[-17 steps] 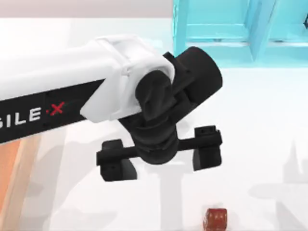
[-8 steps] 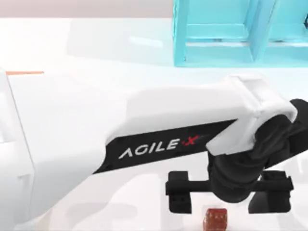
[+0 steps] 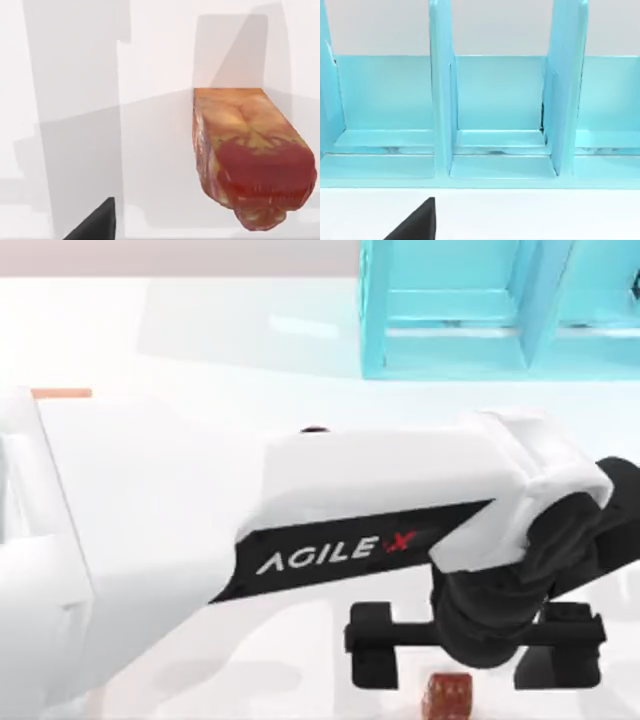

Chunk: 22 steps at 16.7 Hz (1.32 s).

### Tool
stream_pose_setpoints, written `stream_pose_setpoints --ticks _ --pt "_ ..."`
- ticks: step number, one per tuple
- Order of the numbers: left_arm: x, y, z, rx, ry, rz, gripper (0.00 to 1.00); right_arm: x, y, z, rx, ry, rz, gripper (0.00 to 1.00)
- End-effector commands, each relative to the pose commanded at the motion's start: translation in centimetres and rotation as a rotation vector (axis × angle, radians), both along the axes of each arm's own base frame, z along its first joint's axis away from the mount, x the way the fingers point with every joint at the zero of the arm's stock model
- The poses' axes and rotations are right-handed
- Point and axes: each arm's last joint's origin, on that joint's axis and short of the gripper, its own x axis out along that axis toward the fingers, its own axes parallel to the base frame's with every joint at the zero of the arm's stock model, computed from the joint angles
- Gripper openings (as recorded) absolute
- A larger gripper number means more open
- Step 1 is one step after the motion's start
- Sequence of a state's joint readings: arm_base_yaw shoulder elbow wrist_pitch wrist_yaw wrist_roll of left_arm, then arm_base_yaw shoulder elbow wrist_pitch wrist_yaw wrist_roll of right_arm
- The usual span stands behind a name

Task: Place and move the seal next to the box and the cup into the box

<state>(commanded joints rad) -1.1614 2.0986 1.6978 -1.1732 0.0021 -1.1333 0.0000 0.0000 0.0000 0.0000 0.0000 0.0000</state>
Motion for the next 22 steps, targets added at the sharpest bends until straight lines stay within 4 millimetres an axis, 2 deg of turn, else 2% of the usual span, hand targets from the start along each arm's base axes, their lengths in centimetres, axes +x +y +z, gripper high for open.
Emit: stream_pose_setpoints --ticks 7,12,22 --pt "-0.1 -0.1 -6.3 -0.004 -0.002 0.000 1.00 0.0 0.0 0.0 0.000 0.000 0.000 1.00" --pt "-0.1 0.0 -6.8 -0.003 -0.001 0.000 1.00 0.0 0.0 0.0 0.000 0.000 0.000 1.00" --pt "-0.1 0.0 -6.8 -0.003 -0.001 0.000 0.25 0.0 0.0 0.0 0.000 0.000 0.000 1.00"
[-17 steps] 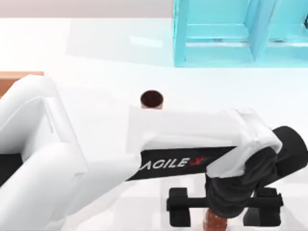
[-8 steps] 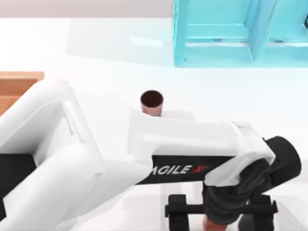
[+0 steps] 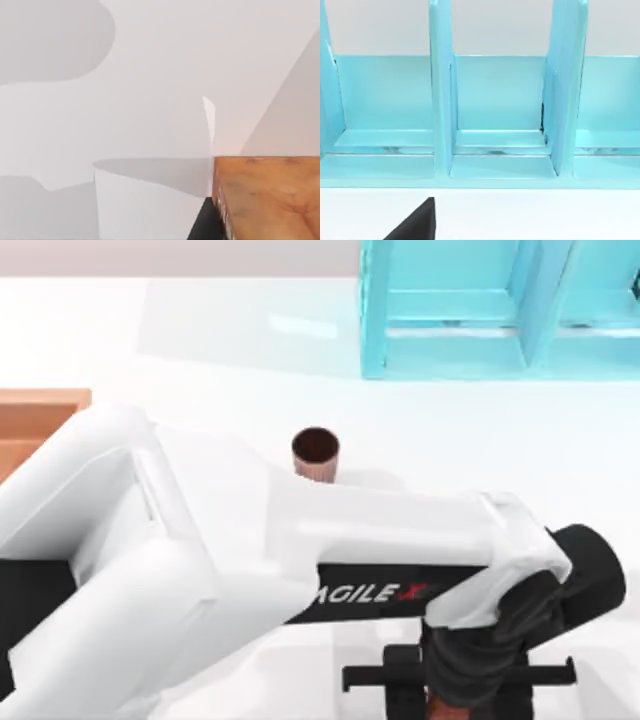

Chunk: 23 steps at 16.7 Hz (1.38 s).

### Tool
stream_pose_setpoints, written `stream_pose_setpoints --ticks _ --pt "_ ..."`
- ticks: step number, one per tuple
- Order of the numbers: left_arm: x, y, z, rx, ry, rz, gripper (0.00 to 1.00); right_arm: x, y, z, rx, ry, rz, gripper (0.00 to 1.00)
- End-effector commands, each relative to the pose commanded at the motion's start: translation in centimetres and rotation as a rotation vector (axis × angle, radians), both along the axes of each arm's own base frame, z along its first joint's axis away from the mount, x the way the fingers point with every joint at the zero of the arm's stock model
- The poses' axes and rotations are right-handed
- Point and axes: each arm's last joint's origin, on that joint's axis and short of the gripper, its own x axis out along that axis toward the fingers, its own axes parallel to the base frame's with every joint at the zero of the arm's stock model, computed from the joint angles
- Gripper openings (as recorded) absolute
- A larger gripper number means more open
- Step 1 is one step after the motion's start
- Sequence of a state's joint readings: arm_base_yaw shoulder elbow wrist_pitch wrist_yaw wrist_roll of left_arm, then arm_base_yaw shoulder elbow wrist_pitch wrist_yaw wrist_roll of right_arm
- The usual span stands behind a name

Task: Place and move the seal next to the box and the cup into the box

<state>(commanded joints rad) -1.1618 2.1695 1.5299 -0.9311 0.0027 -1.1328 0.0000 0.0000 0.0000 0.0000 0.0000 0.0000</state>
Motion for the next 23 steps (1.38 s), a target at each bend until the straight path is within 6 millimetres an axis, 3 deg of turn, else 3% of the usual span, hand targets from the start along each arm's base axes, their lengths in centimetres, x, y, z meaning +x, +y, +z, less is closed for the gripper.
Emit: stream_pose_setpoints --ticks 3,4,14,17,21,23 --pt "0.0 0.0 0.0 0.000 0.000 0.000 0.02 0.0 0.0 0.0 0.000 0.000 0.000 1.00" --pt "0.0 0.0 0.0 0.000 0.000 0.000 0.00 0.0 0.0 0.0 0.000 0.000 0.000 1.00" --pt "0.1 0.4 0.4 0.002 0.001 -0.004 0.00 0.0 0.0 0.0 0.000 0.000 0.000 1.00" --pt "0.5 2.5 3.0 0.001 0.001 -0.004 0.00 0.0 0.0 0.0 0.000 0.000 0.000 1.00" --pt "0.6 6.9 8.0 -0.021 -0.010 0.000 0.00 0.0 0.0 0.0 0.000 0.000 0.000 1.00" --pt "0.4 8.9 9.4 -0.016 -0.008 0.000 0.00 0.0 0.0 0.0 0.000 0.000 0.000 1.00"
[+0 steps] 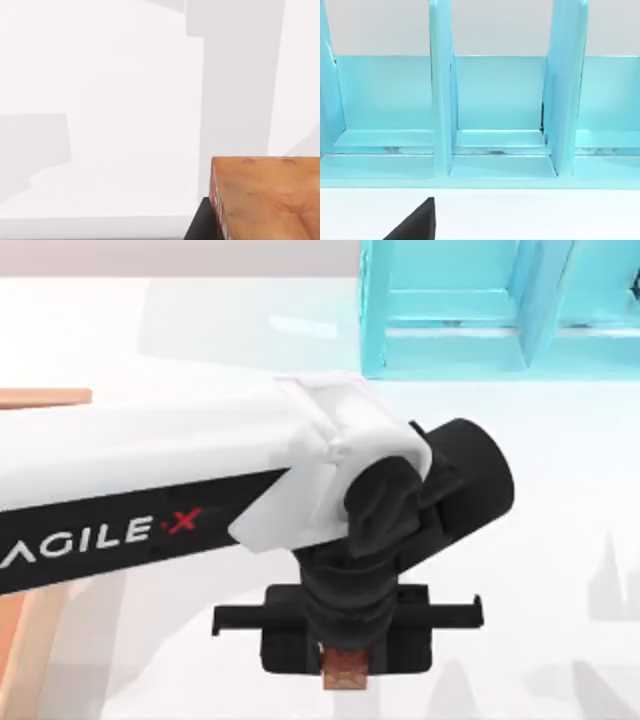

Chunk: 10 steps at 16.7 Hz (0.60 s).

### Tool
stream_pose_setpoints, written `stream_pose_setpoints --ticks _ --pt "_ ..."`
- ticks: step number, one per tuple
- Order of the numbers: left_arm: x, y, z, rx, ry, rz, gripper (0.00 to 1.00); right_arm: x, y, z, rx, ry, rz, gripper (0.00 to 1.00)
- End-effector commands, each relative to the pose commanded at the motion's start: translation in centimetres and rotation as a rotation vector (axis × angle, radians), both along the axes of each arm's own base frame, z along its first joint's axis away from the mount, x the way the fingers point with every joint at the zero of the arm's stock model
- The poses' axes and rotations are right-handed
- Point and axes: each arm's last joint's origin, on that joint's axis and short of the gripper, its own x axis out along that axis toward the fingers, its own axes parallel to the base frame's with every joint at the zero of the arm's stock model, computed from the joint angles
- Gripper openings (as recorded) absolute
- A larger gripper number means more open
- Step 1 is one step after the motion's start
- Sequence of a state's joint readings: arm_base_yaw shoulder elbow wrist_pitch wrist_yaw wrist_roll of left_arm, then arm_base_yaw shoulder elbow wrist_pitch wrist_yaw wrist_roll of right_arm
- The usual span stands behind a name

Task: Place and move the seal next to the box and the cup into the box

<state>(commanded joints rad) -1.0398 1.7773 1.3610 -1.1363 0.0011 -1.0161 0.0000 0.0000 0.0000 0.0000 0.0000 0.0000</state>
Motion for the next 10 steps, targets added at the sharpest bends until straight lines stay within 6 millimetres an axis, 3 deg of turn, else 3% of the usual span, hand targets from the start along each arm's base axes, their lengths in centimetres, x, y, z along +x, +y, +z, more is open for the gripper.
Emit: stream_pose_setpoints --ticks 2,7,10 --pt "-0.2 1.0 0.6 0.013 0.007 0.000 0.00 0.0 0.0 0.0 0.000 0.000 0.000 1.00" --pt "-0.3 1.0 0.6 0.014 0.007 -0.006 0.00 0.0 0.0 0.0 0.000 0.000 0.000 1.00" --pt "0.8 3.2 1.1 0.011 0.005 -0.009 0.00 0.0 0.0 0.0 0.000 0.000 0.000 1.00"
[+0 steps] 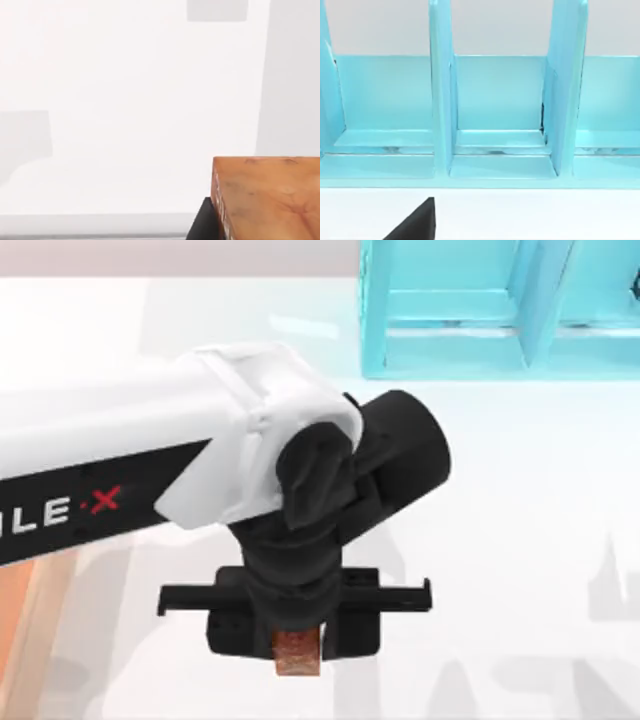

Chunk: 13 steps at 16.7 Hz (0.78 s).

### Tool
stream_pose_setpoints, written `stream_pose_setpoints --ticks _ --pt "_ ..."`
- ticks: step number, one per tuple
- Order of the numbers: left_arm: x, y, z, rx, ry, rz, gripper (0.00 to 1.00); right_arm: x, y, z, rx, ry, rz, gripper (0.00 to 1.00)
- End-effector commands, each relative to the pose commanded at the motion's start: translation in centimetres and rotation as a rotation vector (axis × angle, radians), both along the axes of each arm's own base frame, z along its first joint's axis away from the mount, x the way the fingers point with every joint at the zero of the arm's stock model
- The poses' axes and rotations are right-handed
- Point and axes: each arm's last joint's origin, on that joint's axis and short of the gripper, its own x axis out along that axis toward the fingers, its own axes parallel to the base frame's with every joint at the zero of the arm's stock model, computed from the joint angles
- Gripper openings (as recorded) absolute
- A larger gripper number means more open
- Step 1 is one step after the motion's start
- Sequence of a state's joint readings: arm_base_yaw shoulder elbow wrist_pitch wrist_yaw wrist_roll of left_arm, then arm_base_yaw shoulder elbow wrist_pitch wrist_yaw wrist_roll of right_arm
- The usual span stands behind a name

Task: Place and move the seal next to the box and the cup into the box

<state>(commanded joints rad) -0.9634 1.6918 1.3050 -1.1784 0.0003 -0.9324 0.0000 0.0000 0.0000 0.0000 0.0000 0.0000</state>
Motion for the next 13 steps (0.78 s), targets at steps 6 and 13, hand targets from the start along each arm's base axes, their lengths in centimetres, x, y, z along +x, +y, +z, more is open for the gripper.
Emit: stream_pose_setpoints --ticks 6,13 --pt "3.3 9.3 1.6 -0.011 -0.011 0.003 0.00 0.0 0.0 0.0 0.000 0.000 0.000 1.00" --pt "3.2 13.5 1.8 0.003 0.002 0.003 0.00 0.0 0.0 0.0 0.000 0.000 0.000 1.00"
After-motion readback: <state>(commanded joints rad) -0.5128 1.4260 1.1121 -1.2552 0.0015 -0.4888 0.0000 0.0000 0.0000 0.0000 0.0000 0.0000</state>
